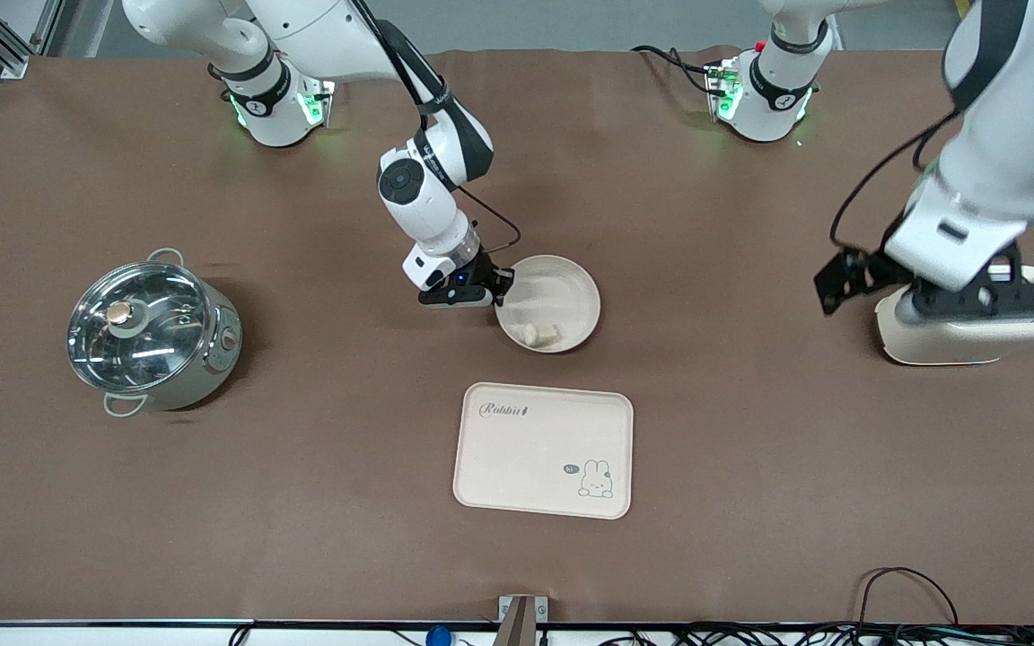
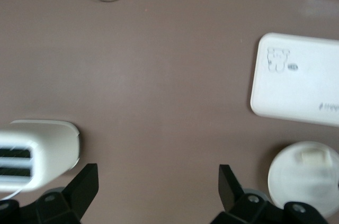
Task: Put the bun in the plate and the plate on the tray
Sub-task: 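Carry the plate with the bun onto the tray with the right gripper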
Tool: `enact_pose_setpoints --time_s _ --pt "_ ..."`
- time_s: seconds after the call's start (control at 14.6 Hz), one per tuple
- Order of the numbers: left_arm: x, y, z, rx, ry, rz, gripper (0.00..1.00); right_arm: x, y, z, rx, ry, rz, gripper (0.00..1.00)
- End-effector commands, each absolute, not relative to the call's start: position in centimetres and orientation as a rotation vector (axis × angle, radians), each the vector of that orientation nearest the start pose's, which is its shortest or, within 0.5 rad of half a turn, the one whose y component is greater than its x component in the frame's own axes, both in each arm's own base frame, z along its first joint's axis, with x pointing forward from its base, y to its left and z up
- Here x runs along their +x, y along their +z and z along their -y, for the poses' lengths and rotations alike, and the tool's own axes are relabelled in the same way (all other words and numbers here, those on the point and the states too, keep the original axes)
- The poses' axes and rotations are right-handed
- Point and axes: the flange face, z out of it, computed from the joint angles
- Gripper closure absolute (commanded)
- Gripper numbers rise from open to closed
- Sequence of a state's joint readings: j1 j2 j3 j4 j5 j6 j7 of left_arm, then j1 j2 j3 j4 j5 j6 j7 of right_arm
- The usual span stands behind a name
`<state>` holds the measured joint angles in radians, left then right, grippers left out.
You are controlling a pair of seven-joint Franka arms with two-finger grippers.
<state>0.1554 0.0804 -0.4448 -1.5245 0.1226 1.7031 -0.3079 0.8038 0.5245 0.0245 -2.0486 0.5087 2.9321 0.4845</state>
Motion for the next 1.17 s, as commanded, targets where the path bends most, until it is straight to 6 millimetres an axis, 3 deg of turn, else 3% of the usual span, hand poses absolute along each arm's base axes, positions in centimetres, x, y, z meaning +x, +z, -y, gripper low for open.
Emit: enact_pose_setpoints --time_s 0.0,0.07,0.27,0.48,0.69,0.89,1.1 --pt "54.4 63.7 13.5 -3.053 -0.159 -0.061 0.00 48.2 26.0 -43.7 -2.655 -0.263 -0.312 1.00" --pt "54.0 64.1 12.6 -3.043 -0.136 -0.074 0.00 49.8 26.9 -43.3 -2.633 -0.287 -0.333 1.00" --pt "53.6 65.3 7.9 -3.044 -0.125 -0.021 0.00 54.8 26.5 -43.6 -2.604 -0.288 -0.376 1.00" --pt "54.0 65.6 6.6 -3.118 -0.149 0.007 0.00 60.6 26.4 -42.8 -2.611 -0.245 -0.373 1.00" --pt "54.2 65.4 6.9 -3.117 -0.161 -0.010 0.00 63.0 23.5 -43.0 -2.718 -0.232 -0.249 1.00" --pt "55.2 64.6 7.1 -3.148 -0.154 0.007 0.00 65.1 20.5 -42.7 -2.726 -0.257 -0.249 1.00" --pt "55.4 64.9 7.1 -3.150 -0.166 0.000 0.00 65.5 19.5 -42.5 -2.729 -0.260 -0.249 1.00"
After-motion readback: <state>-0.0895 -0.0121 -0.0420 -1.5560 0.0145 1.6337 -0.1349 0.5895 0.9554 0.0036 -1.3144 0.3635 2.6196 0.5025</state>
